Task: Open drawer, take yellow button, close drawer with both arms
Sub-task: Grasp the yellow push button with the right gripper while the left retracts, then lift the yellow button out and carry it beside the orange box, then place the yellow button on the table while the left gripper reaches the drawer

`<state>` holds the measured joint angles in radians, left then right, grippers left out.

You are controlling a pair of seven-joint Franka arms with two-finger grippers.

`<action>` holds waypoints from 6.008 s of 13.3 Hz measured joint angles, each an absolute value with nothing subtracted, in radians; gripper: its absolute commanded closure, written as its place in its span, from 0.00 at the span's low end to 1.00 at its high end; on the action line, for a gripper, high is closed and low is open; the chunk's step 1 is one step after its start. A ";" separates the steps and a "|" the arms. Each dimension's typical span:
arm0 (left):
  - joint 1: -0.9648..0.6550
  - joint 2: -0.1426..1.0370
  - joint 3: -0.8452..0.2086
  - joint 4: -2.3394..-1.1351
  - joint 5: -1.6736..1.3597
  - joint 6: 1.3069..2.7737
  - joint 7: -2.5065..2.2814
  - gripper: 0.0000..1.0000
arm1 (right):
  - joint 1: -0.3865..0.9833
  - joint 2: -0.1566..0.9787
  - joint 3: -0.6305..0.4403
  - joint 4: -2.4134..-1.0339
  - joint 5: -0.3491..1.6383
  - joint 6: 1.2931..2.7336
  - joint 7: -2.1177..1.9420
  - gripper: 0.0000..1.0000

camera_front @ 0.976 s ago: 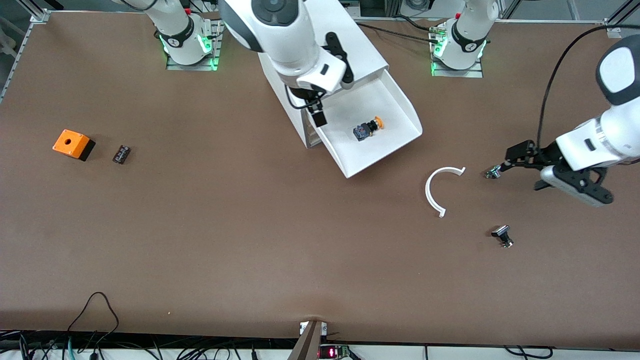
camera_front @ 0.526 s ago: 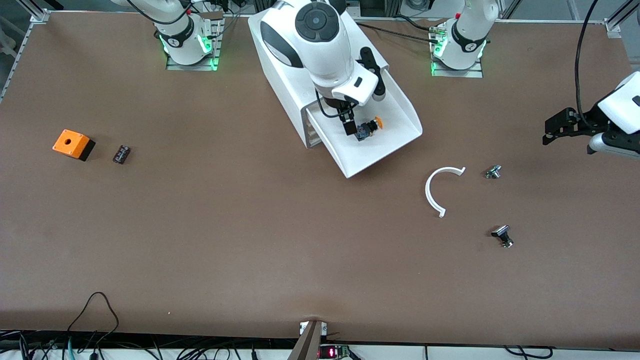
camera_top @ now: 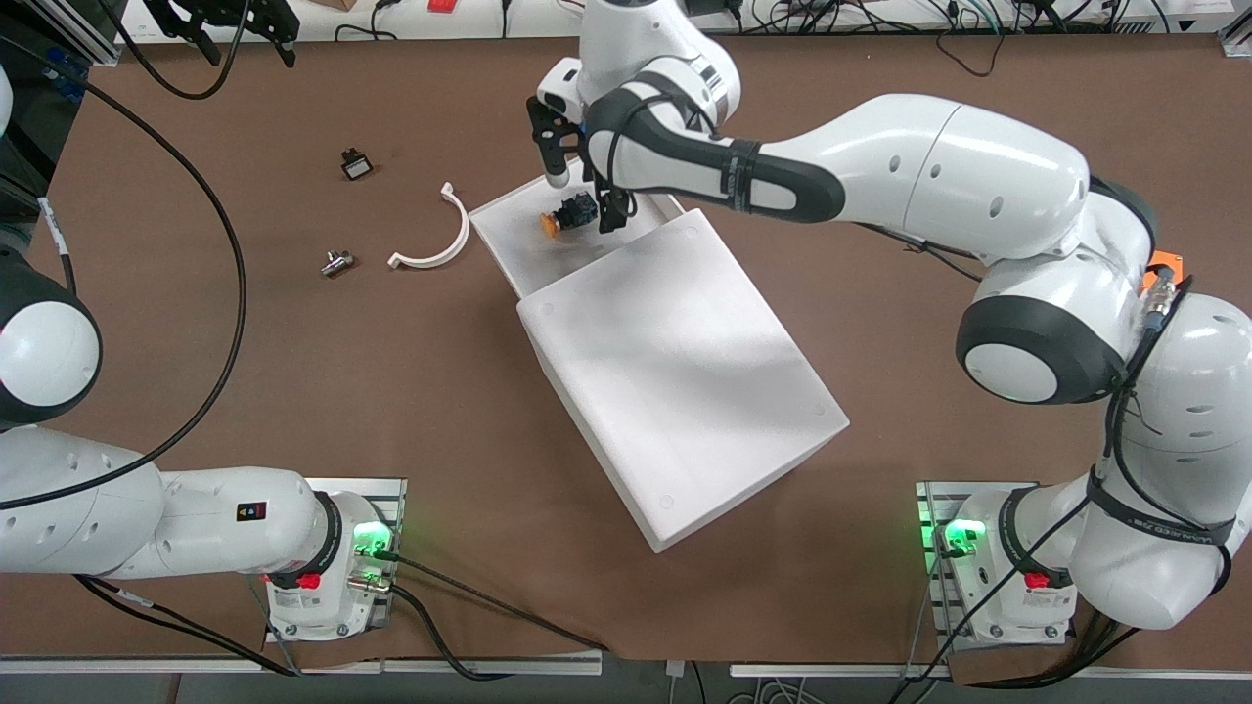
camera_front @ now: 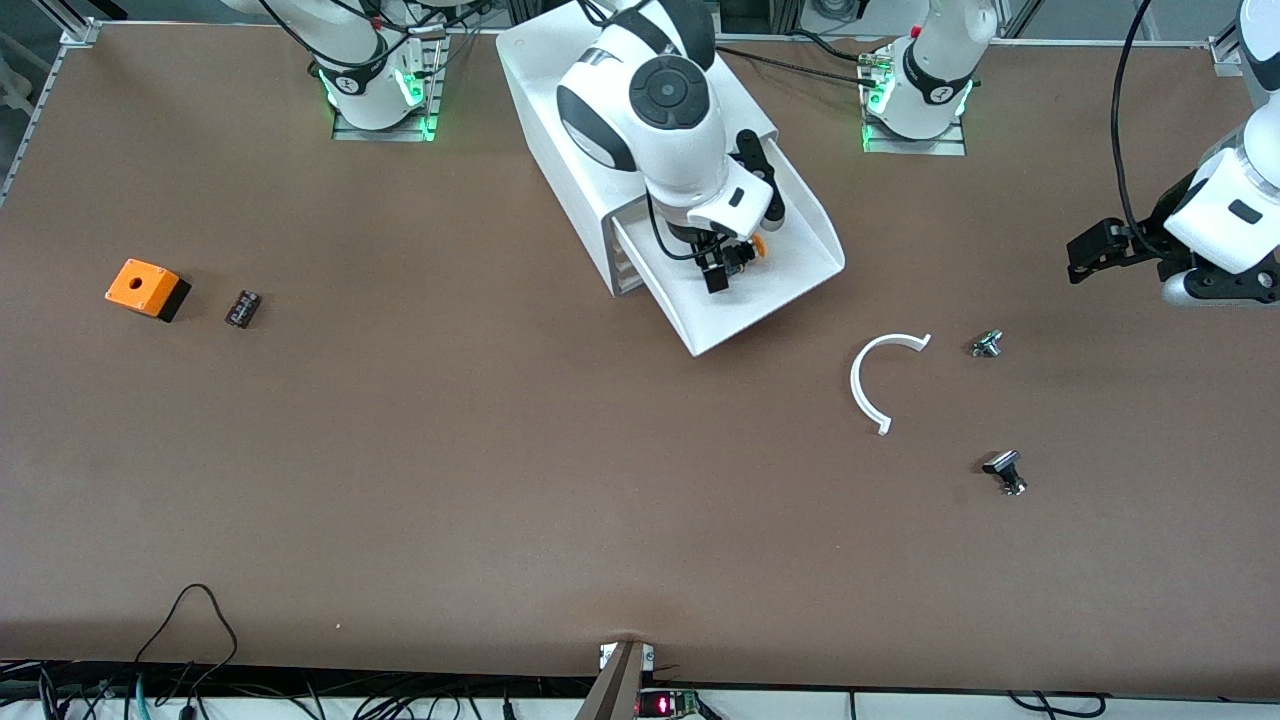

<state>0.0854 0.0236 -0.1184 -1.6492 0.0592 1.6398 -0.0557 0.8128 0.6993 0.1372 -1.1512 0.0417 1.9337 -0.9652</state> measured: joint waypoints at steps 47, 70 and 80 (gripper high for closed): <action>0.102 0.035 -0.128 -1.641 0.023 1.632 -0.067 0.00 | 0.184 0.514 -0.120 -1.776 0.096 2.228 -0.862 0.71; -0.183 0.368 -0.140 -1.590 -0.066 1.813 -0.818 0.00 | -0.026 0.291 0.173 -1.764 0.104 2.134 -0.517 0.00; -0.330 0.443 -0.144 -1.655 -0.077 2.057 -1.035 0.00 | -0.025 0.157 0.260 -1.744 0.003 1.934 0.016 0.00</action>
<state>-0.3303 0.4429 -0.1440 -1.6547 -0.0771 2.0567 -1.0355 -0.0247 0.1568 0.2598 -1.7440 0.0028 1.9337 0.0158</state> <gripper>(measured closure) 0.000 0.000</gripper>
